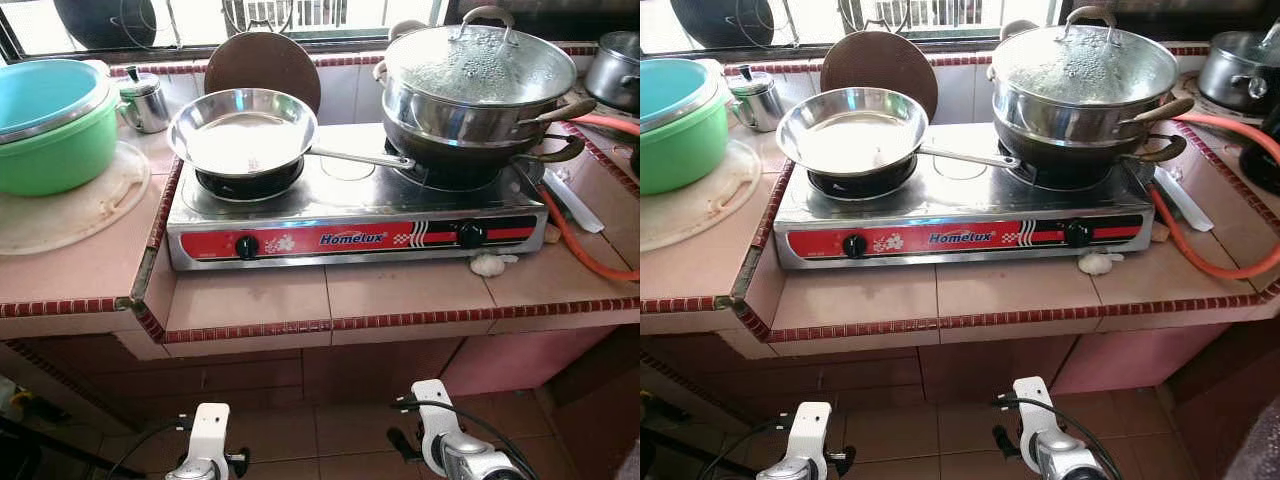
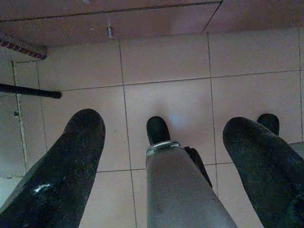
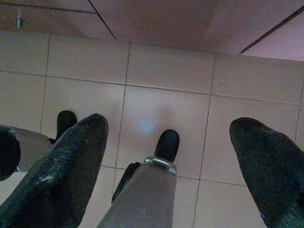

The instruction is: Kitchen organization

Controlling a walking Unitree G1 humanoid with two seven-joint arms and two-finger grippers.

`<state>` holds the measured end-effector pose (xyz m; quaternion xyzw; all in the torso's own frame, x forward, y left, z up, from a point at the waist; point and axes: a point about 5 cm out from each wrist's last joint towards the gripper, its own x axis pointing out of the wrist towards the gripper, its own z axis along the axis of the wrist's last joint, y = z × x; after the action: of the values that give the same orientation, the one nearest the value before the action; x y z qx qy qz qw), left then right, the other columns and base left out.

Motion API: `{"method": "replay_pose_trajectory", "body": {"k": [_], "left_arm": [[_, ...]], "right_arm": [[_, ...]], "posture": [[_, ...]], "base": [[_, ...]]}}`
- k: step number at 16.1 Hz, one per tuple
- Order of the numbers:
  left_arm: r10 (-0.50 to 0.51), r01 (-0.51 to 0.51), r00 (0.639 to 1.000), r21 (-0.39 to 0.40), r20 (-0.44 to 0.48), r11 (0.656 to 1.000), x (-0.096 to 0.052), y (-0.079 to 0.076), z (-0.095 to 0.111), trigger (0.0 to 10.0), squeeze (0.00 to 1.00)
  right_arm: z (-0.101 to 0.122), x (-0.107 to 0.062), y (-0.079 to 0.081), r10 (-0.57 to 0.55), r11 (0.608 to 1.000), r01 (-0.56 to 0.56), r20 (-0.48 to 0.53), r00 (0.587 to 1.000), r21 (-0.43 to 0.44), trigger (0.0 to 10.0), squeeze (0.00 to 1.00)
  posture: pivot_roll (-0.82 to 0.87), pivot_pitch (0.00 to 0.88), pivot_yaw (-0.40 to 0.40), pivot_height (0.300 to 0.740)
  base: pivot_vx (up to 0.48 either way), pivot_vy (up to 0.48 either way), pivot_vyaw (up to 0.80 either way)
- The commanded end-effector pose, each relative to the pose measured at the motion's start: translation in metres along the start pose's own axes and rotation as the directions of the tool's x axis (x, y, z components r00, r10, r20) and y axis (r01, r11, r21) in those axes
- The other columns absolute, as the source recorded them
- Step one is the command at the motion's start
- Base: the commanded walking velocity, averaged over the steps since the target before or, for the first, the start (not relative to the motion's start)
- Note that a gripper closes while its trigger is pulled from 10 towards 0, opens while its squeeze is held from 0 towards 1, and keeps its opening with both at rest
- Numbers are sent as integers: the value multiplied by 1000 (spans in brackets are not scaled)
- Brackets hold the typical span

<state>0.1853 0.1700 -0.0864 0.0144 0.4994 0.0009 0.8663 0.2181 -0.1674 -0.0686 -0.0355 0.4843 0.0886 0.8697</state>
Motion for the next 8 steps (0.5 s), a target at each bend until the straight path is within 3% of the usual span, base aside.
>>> {"method": "replay_pose_trajectory", "body": {"k": [1, 6, 8], "left_arm": [[8, -8, 1000, 13, -4, 1000, 0, 3, 0, 10000, 0], [12, -12, 1000, 25, -4, 1000, 0, 5, 1, 10000, 0], [13, -13, 1000, 33, -5, 999, 0, 6, 0, 10000, 0]], "right_arm": [[-2, 0, 0, -5, 1000, 5, -5, 1000, -1, 10000, 0], [-6, -1, -4, -18, 991, 18, -2, 1000, 131, 10000, 0], [-12, -2, -5, -10, 989, 12, -12, 1000, 144, 10000, 0]], "posture": [[-173, 40, 46, 740], [-175, 43, 60, 740], [-179, 46, 66, 740]], "base": [[0, 0, 0], [0, 0, 0], [0, 0, 0]]}}
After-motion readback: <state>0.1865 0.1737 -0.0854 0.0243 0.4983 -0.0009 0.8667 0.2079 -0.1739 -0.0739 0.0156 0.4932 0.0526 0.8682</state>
